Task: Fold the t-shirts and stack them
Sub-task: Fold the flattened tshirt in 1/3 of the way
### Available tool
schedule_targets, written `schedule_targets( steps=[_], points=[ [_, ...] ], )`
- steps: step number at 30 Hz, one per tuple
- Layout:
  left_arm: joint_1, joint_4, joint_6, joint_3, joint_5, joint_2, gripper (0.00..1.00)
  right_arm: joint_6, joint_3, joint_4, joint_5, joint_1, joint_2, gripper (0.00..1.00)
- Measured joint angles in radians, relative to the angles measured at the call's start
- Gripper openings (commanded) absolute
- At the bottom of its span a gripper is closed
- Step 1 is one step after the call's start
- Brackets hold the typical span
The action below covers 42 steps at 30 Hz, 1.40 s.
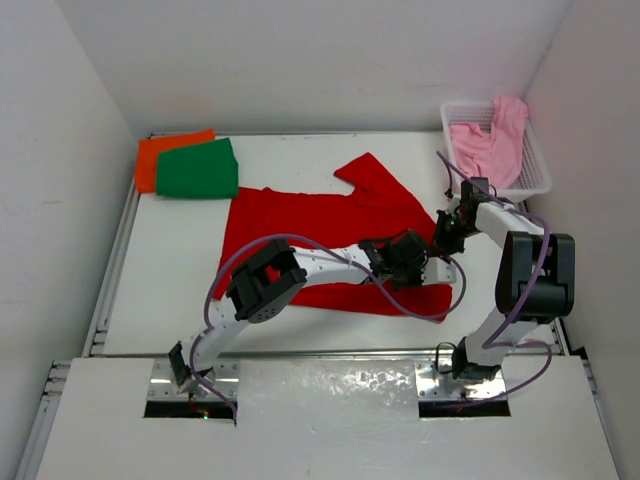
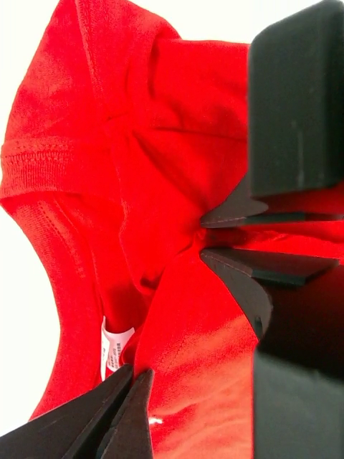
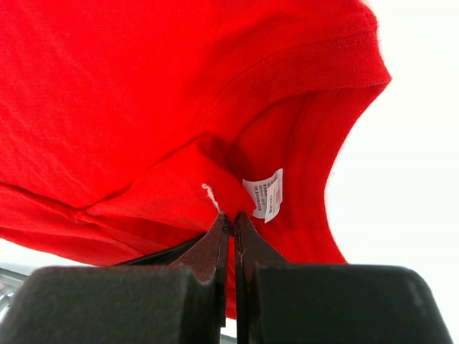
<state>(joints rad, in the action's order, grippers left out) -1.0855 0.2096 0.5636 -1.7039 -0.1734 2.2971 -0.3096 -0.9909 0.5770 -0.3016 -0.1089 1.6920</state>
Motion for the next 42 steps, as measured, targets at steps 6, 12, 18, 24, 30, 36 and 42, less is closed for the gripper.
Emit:
schedule_targets(
  steps=[6,12,18,24,30,36,42],
  points=[
    [0.004,0.027,-0.009,-0.043,0.008,0.003,0.24,0.000,0.000,0.000,0.000,0.000,0.000,0.00],
    [0.014,0.024,-0.021,-0.066,0.009,0.003,0.13,0.000,0.000,0.000,0.000,0.000,0.000,0.00],
    [0.014,0.026,-0.020,-0.063,0.011,0.003,0.00,0.003,0.000,0.000,0.000,0.000,0.000,0.00],
    [0.017,0.030,-0.023,-0.061,-0.010,0.003,0.00,0.004,0.000,0.002,0.000,0.000,0.000,0.00],
    [0.054,0.117,-0.038,-0.082,-0.079,0.002,0.00,0.011,0.000,0.032,0.012,0.000,-0.014,0.00],
    [0.106,0.236,0.022,-0.083,-0.132,-0.065,0.00,0.018,0.000,0.073,0.034,0.009,-0.096,0.00],
    [0.123,0.310,0.087,-0.083,-0.210,-0.146,0.00,0.023,0.034,0.093,0.043,0.023,-0.177,0.00]
  ],
)
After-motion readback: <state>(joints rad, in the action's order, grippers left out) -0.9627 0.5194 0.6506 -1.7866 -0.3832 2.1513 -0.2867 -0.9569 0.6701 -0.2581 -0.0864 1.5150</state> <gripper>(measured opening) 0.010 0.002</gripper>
